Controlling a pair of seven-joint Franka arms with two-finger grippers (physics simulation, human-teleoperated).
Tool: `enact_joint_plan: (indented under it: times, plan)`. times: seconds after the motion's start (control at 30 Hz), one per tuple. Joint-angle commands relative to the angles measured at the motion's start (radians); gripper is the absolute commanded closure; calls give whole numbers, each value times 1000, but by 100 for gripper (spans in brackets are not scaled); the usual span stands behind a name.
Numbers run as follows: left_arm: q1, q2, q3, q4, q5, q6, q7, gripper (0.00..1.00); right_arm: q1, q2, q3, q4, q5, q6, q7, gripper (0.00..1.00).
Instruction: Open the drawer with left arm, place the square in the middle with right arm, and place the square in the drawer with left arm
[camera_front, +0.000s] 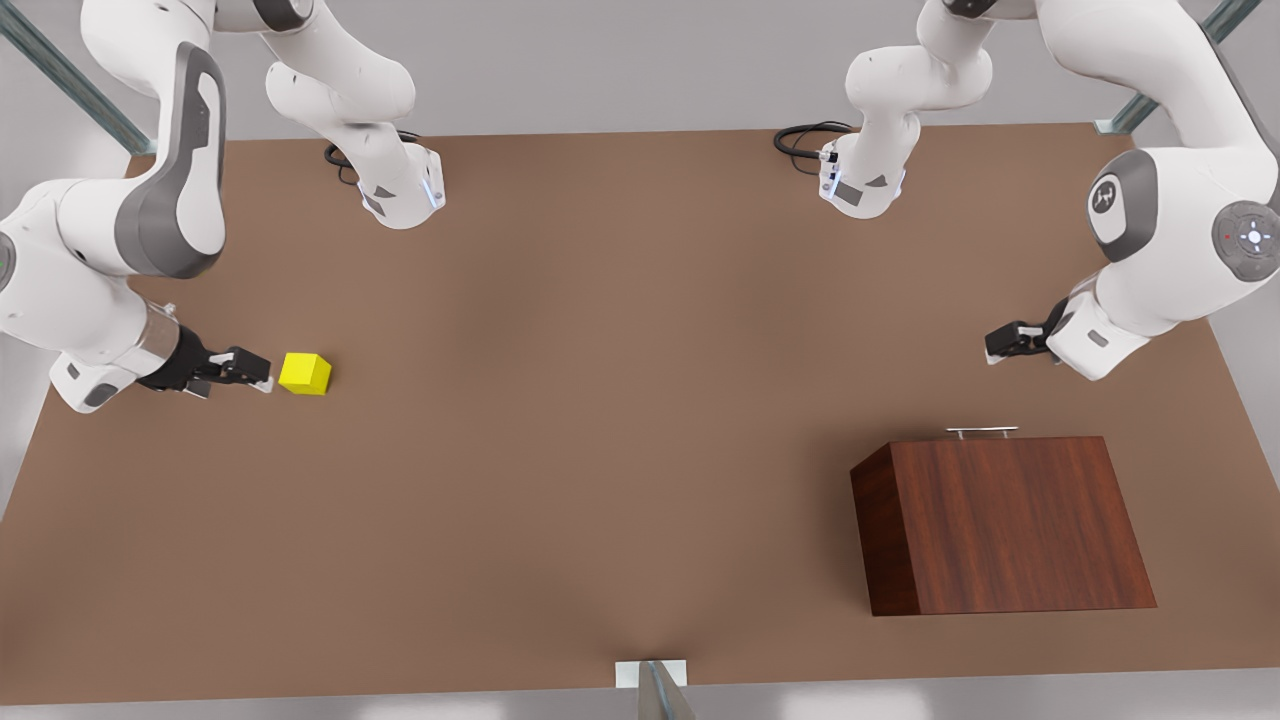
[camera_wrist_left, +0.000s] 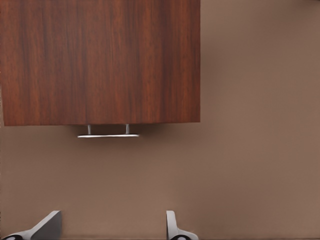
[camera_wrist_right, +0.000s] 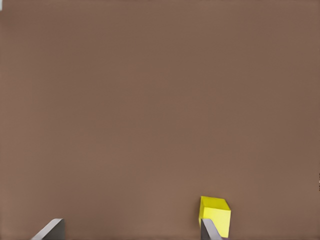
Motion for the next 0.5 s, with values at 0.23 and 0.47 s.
enact_joint_plan:
  times: [0.23, 0.47]
  plan:
    - [0, -126, 14, -544, 8, 505, -1098, 0, -5, 1, 0, 1, 0, -2, 0, 0]
    - [3, -163, 55, -753, 11, 855, -1294, 0, -5, 2, 0, 1, 0, 1, 0, 0]
